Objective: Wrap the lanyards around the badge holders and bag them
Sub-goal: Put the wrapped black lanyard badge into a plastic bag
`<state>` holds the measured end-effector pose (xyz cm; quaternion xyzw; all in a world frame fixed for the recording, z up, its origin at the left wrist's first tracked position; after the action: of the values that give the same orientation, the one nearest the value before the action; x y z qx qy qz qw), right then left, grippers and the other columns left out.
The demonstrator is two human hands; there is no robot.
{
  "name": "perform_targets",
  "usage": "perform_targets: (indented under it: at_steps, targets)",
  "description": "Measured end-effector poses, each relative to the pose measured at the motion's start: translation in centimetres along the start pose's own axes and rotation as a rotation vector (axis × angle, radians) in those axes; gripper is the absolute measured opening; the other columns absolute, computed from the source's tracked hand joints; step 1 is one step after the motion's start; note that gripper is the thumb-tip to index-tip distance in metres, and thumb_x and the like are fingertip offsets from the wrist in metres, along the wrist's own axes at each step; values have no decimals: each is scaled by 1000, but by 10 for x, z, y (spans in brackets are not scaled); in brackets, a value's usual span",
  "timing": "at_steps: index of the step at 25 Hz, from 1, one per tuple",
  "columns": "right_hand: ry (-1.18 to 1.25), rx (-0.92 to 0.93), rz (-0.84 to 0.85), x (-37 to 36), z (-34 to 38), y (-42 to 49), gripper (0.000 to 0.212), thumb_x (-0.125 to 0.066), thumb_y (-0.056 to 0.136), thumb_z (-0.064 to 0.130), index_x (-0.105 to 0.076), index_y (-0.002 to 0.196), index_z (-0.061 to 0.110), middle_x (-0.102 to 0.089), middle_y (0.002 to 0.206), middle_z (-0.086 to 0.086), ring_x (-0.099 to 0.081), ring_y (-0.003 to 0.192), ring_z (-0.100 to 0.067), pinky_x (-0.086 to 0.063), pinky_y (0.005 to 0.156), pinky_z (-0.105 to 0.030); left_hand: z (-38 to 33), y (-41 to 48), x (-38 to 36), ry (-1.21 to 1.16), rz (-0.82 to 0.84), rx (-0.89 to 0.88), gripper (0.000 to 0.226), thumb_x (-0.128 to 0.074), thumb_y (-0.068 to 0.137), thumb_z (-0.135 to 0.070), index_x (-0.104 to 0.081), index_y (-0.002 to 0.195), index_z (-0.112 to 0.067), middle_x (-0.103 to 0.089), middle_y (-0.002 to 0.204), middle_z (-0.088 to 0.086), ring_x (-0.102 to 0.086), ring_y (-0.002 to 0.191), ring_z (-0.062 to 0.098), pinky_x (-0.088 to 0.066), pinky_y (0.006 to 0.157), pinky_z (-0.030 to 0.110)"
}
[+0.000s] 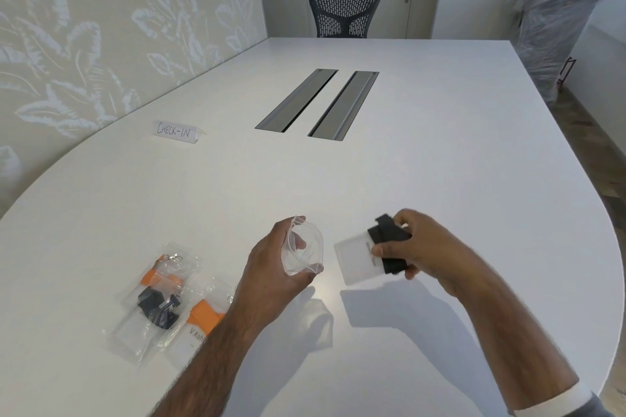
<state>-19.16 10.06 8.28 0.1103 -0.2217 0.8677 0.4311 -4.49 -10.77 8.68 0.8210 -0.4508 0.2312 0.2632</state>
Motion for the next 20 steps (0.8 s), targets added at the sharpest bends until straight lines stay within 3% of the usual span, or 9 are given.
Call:
perform_targets:
  at_steps: [5,10,13,18,20]
  targets:
    - [179,169,-84,2,56,-23,41,-85,80,15,-56,108,17,-74,99,-5,-73,75,-24,-51,52,-27,0,2,-3,77,10,-30,75,-87,74,-38,-38,129,-55,-61,105,-24,-57,106,-1,-52,95,30]
    - [-13,242,-133,-18,78,-34,39,-81,81,18,-58,111,29,-71,100,6,-67,79,-18,-49,50,-21,-5,5,-6,94,28,-45,79,-84,72,-49,-34,133,-54,-55,118,-30,-54,115,5,-55,99,44]
    - [-100,248,-137,-27,82,-36,30,-81,81,19,-61,104,22,-69,97,8,-65,81,-18,-54,53,-26,-12,4,-4,123,40,-76,82,-82,70,-53,-33,136,-54,-48,123,-37,-49,116,0,-53,101,42]
    - [-128,236,-130,-40,84,-37,28,-79,82,23,-59,102,23,-67,96,15,-65,80,-11,-59,62,-34,-24,3,1,212,30,-99,81,-73,68,-70,-39,138,-43,-48,128,-29,-48,122,8,-44,104,32]
    - [-137,240,-107,-49,83,-36,28,-78,83,25,-57,100,24,-66,97,15,-64,80,-9,-57,63,-32,-33,4,1,280,29,-150,77,-69,71,-71,-43,134,-36,-47,121,-27,-46,114,5,-40,110,33]
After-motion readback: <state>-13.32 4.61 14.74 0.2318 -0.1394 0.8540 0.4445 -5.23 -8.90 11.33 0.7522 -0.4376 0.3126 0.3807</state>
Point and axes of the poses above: each hand's wrist, its own y-axis towards the middle knuckle, its own x-axis out of the back of the hand, z = x × y, the point moved 10 cm from there along y, towards the middle knuckle
